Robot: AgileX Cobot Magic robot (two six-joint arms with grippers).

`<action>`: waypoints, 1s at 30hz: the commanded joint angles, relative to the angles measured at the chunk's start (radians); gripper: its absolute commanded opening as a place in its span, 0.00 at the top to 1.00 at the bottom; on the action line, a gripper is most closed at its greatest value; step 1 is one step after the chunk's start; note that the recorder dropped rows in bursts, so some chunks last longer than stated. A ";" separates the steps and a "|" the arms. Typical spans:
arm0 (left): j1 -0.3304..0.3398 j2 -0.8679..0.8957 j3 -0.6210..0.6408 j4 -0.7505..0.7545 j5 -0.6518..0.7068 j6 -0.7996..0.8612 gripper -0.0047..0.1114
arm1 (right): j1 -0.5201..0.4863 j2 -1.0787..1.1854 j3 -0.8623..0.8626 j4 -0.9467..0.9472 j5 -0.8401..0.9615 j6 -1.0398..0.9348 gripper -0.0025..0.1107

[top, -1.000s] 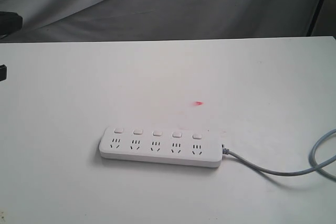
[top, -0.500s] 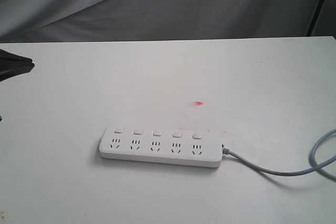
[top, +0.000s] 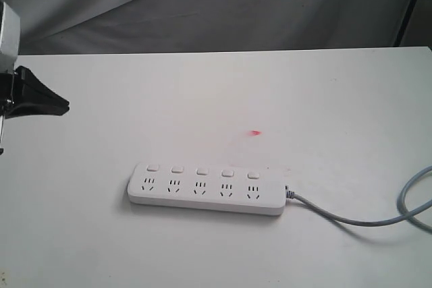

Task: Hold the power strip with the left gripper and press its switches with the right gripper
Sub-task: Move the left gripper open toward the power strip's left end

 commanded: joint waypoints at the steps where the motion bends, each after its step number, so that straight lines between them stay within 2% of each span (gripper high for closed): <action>1: 0.001 0.081 -0.059 0.066 0.137 -0.075 0.96 | -0.007 -0.005 0.003 0.000 -0.001 -0.002 0.92; 4: 0.001 0.123 -0.060 0.046 0.222 -0.061 0.96 | -0.007 -0.005 0.003 0.000 -0.001 -0.002 0.92; 7: 0.001 0.158 -0.060 0.030 0.222 0.035 0.96 | -0.007 -0.005 0.003 0.000 -0.001 -0.002 0.92; 11: 0.001 0.195 -0.060 0.028 0.222 0.013 0.96 | -0.007 -0.005 0.003 0.000 -0.001 -0.002 0.92; 15: 0.001 0.217 -0.060 0.028 0.216 -0.007 0.87 | -0.007 -0.005 0.003 0.000 -0.001 -0.002 0.92; 18: 0.001 0.222 -0.060 0.028 0.214 0.006 0.71 | -0.007 -0.005 0.003 0.000 -0.001 -0.002 0.92; 22: 0.001 0.222 -0.060 -0.009 0.211 0.019 0.31 | -0.007 -0.005 0.003 0.000 -0.001 -0.002 0.92; 24: 0.001 0.222 -0.060 -0.033 0.211 0.020 0.16 | -0.007 -0.005 0.003 0.000 -0.001 -0.002 0.92; 26: 0.001 0.222 -0.060 -0.048 0.211 0.020 0.13 | -0.007 -0.005 0.003 0.000 -0.001 -0.002 0.92; 30: 0.001 0.222 -0.060 -0.073 0.211 0.032 0.13 | -0.007 -0.005 0.003 0.000 -0.001 -0.002 0.92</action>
